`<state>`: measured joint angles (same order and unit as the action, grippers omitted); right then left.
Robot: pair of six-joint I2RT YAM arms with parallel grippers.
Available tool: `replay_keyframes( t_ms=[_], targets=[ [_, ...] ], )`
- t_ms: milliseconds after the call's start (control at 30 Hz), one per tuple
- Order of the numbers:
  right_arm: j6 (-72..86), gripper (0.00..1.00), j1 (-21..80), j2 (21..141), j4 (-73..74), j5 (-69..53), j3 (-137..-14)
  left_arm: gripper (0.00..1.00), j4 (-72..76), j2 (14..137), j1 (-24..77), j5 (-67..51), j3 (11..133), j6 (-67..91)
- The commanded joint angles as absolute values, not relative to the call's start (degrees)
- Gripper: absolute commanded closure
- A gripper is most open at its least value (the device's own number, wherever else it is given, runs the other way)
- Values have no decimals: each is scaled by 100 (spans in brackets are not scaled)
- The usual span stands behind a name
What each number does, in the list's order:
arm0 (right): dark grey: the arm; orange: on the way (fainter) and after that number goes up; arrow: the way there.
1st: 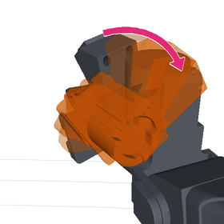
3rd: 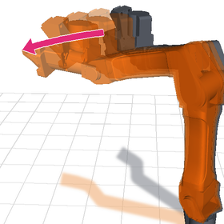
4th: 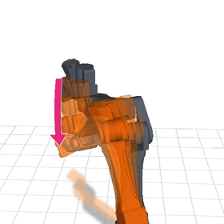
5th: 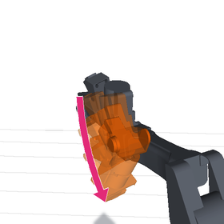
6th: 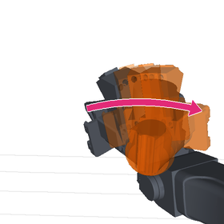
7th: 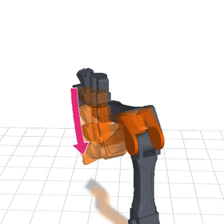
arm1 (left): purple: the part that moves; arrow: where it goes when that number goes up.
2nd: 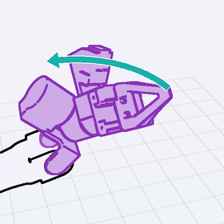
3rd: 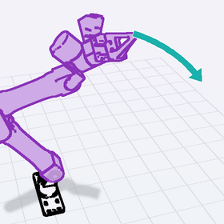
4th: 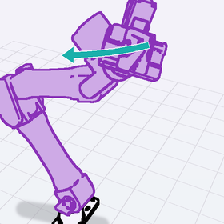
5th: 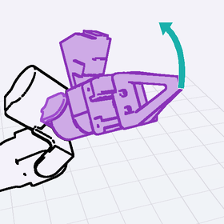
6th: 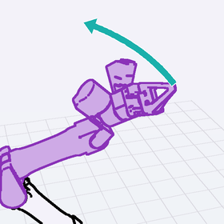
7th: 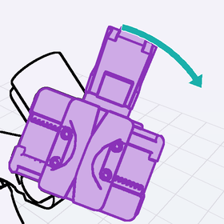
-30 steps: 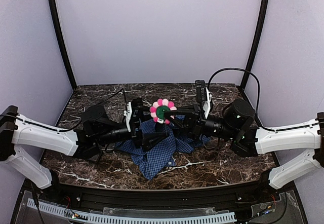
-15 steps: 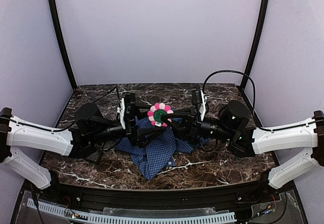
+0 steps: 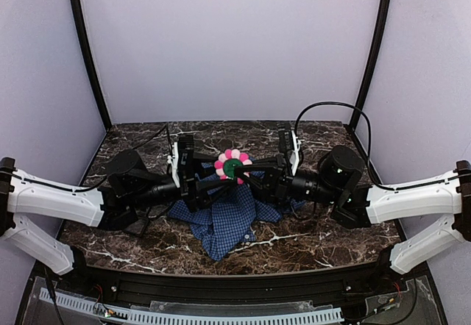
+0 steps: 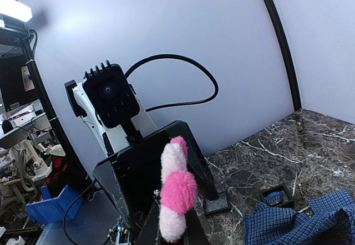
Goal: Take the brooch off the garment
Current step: Close the brooch.
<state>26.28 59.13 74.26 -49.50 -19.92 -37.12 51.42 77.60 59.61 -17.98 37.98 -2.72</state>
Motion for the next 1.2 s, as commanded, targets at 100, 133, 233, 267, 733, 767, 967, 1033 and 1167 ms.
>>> replay_keyframes(
  t_ms=[100, 133, 233, 267, 733, 767, 967, 1033, 1167],
  targets=[
    [2691, 100, 5906, 7333, -5078, -2224, -3590, 57, 5158, 7587, 5986, -2044, 3706, -230],
    [2687, 100, 5906, 7316, -5079, -2265, -3584, 59, 5146, 7586, 5985, -2081, 3708, -216],
    [2682, 100, 5906, 7274, -5049, -2381, -3573, 64, 5134, 7565, 5985, -2319, 3717, -163],
    [2674, 100, 5902, 7263, -5033, -2420, -3569, 65, 5122, 7558, 5988, -2359, 3722, -142],
    [2563, 100, 5906, 7344, -4816, -3081, -3653, 80, 4565, 7545, 5990, -3202, 3961, -33],
    [2552, 100, 5906, 7359, -4785, -3137, -3668, 81, 4496, 7547, 5986, -3231, 3994, -32],
    [2509, 100, 5902, 7427, -4544, -3287, -3757, 87, 4321, 7576, 5986, -3452, 4068, -30],
    [2506, 100, 5906, 7427, -4516, -3295, -3750, 88, 4302, 7576, 5985, -3423, 4069, -35],
    [2512, 100, 5901, 7410, -4521, -3269, -3715, 90, 4273, 7583, 5985, -3331, 4081, -35]
  ],
)
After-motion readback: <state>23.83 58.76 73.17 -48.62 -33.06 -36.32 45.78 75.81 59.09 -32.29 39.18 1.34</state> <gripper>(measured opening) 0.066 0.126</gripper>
